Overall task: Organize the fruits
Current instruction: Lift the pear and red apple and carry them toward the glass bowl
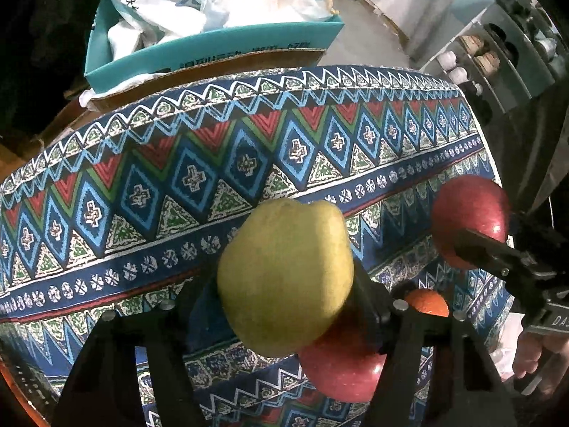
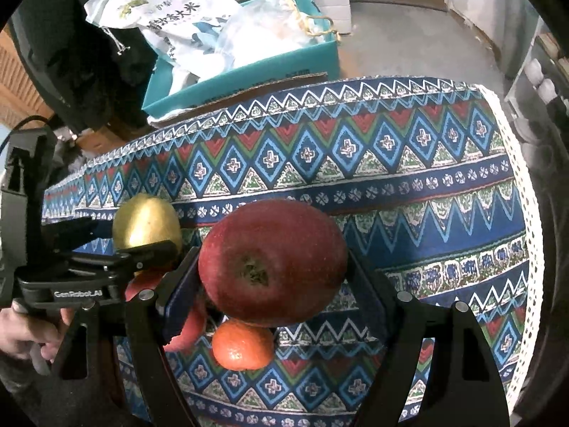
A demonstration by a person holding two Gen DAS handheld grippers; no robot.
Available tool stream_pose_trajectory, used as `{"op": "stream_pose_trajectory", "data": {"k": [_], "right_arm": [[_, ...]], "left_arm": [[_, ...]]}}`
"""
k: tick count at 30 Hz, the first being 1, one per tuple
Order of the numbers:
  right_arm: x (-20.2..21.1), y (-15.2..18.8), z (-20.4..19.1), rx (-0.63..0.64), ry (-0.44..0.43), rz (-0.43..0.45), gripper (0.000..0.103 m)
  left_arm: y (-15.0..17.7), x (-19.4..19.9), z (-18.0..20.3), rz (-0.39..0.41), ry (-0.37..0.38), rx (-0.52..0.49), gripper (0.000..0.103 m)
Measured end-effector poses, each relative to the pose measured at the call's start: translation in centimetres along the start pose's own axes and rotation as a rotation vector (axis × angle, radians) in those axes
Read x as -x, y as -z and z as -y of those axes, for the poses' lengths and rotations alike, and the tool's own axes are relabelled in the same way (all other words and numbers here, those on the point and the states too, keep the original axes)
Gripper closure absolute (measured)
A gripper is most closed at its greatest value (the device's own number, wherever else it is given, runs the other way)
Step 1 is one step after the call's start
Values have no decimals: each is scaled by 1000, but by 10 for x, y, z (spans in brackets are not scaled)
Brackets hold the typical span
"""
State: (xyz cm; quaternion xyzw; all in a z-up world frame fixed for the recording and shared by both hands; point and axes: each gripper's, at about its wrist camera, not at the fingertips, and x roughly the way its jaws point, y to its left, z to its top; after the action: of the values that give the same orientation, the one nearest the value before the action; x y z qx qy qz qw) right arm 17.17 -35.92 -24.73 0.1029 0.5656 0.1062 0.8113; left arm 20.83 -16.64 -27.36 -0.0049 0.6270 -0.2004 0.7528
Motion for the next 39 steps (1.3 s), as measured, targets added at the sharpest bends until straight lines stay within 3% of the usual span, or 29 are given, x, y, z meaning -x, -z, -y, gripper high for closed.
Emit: {"op": "stream_pose_trajectory", "data": {"k": [12, 19, 30, 39], "right_arm": [[5, -4, -16, 31, -19, 22, 24], [24, -5, -25, 51, -32, 60, 24], [70, -2, -50, 102, -63, 134, 24], [102, 0, -77, 159, -93, 190, 24]], "left_arm": [[11, 19, -6, 60, -31, -17, 33], [14, 54, -7, 125, -22, -7, 33], [31, 103, 18, 216, -26, -72, 33], [54, 151, 11, 280, -48, -63, 33]]}}
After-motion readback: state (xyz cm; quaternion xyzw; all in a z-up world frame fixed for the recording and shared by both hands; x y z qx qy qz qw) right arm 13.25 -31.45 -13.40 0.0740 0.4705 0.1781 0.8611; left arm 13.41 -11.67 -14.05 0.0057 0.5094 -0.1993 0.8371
